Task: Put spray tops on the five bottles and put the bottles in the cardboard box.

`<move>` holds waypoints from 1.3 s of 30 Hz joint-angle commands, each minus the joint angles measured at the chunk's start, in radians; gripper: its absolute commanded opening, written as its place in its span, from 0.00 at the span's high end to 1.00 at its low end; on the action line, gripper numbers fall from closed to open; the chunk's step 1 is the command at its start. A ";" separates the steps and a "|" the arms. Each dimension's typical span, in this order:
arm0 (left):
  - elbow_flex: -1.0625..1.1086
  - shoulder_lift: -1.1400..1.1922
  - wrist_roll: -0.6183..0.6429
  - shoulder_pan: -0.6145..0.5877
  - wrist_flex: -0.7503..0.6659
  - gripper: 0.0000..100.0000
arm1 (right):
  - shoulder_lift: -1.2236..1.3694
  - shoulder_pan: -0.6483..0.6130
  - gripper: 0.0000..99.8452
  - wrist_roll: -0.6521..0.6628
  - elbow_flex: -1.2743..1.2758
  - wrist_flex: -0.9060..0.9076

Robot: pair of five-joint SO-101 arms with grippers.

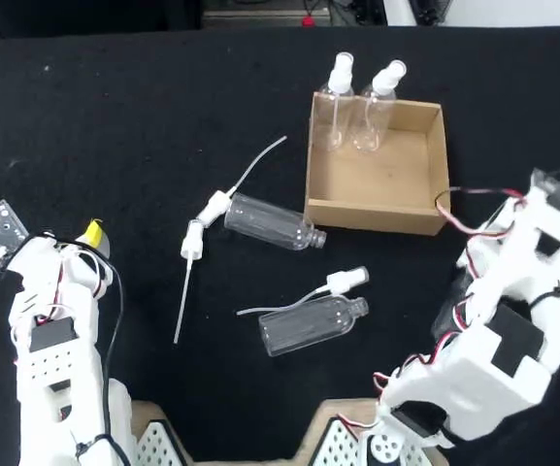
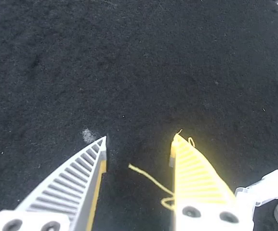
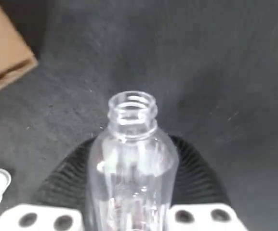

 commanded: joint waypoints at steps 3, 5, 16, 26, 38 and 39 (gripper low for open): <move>-0.036 -0.006 0.006 0.001 -0.023 0.79 | 0.001 0.012 0.96 0.261 -0.229 0.087; -0.036 -0.006 0.006 0.001 -0.023 0.79 | 0.002 0.014 0.96 0.402 -0.240 0.048; -0.036 -0.006 0.006 0.001 -0.023 0.79 | 0.176 0.021 0.78 0.836 -0.231 0.117; -0.036 -0.006 0.006 0.002 -0.023 0.79 | 0.275 0.032 0.76 0.799 -0.469 0.365; -0.036 -0.006 0.006 0.002 -0.023 0.79 | 0.435 0.094 0.76 0.802 -0.591 0.394; -0.036 -0.006 0.006 0.002 -0.023 0.79 | 0.435 0.097 0.74 0.804 -0.601 0.411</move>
